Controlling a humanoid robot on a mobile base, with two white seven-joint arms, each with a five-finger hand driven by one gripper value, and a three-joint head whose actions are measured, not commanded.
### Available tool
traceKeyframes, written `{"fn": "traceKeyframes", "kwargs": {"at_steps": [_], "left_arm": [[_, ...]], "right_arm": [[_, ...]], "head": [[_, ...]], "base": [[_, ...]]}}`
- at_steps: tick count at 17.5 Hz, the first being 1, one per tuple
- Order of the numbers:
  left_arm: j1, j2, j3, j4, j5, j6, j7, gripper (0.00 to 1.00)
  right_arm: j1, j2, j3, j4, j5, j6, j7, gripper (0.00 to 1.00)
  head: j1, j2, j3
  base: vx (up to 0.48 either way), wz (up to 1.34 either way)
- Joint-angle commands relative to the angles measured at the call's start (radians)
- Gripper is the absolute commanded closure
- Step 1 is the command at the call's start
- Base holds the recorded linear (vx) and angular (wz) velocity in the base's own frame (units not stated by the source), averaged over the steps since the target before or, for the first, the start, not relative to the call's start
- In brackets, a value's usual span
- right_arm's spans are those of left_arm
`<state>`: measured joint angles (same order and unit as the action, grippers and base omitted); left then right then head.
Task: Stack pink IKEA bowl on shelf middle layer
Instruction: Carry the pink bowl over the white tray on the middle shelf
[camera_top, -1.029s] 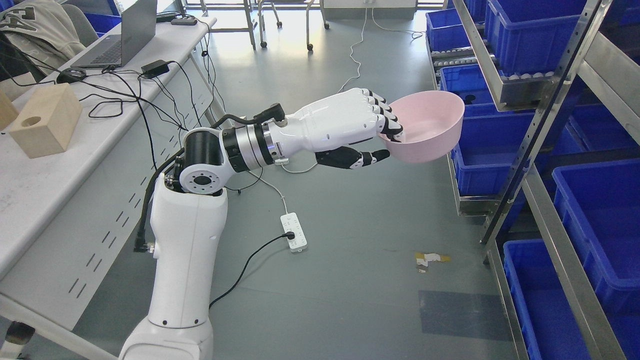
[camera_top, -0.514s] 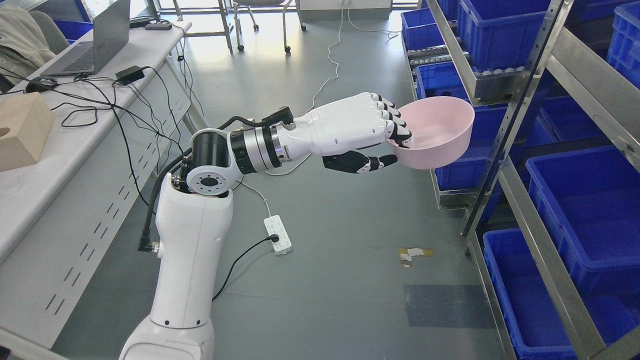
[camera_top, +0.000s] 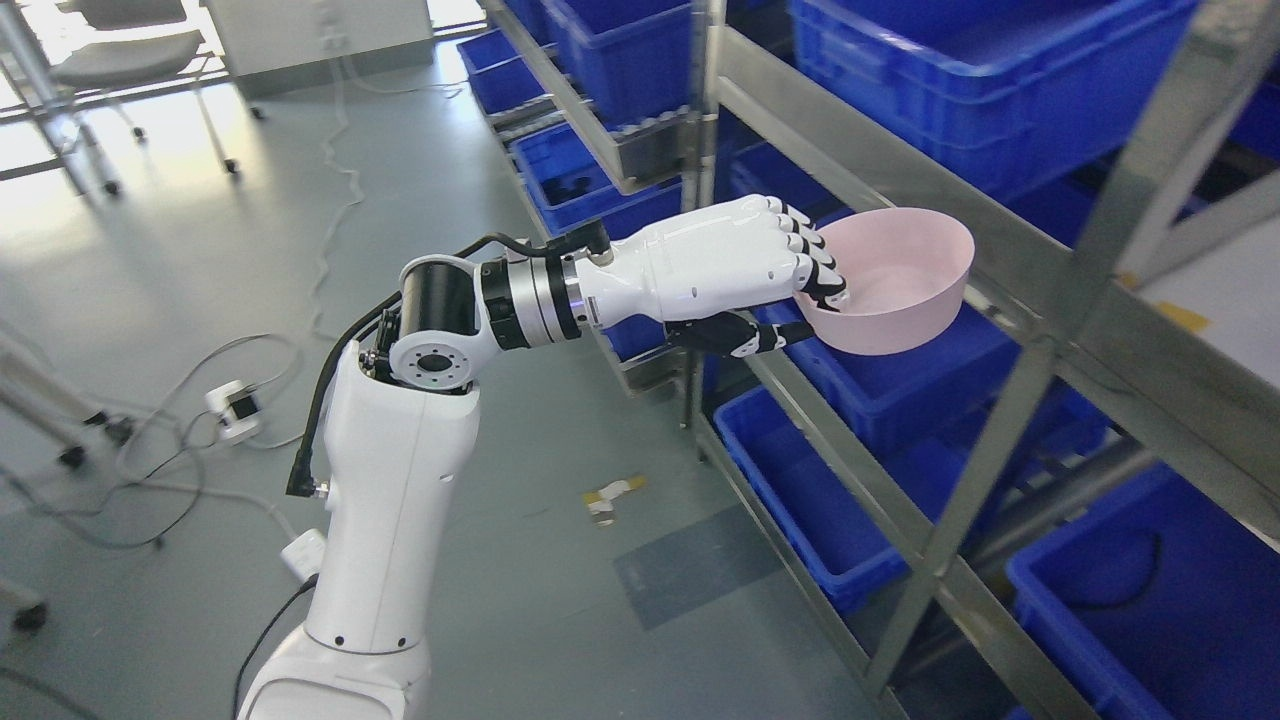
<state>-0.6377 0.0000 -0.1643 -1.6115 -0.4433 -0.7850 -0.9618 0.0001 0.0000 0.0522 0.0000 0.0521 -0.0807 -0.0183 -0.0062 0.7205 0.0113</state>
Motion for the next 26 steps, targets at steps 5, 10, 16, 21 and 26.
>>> {"fn": "traceKeyframes", "kwargs": {"at_steps": [5,10,16,21,26], "left_arm": [[-0.138,0.017,0.006,0.002,-0.005,0.000,0.041,0.98],[-0.149,0.017,0.118,0.044,-0.158,0.000,0.028,0.98],[-0.160,0.129,0.161,0.033,-0.160,0.000,-0.012,0.98],[-0.158,0.183,0.164,0.056,-0.182,0.000,-0.015,0.98],[-0.298,0.017,0.036,0.226,-0.302,0.000,-0.015,0.98]], "right_arm": [[0.003,-0.017,0.000,-0.017,0.000,-0.001,0.000,0.00],[0.003,-0.017,0.000,-0.017,0.000,-0.001,0.000,0.00],[0.003,-0.017,0.000,-0.017,0.000,-0.001,0.000,0.00],[0.004,-0.017,0.000,-0.017,0.000,-0.001,0.000,0.00],[0.003,-0.017,0.000,-0.017,0.000,-0.001,0.000,0.00]], "head": [[0.0000,0.000,0.000],[0.0000,0.000,0.000],[0.0000,0.000,0.000],[0.0000,0.000,0.000],[0.0000,0.000,0.000]], "base": [[0.027,-1.52],[0.015,-1.44],[0.020,-0.83],[0.009,0.10],[0.006,0.14]]}}
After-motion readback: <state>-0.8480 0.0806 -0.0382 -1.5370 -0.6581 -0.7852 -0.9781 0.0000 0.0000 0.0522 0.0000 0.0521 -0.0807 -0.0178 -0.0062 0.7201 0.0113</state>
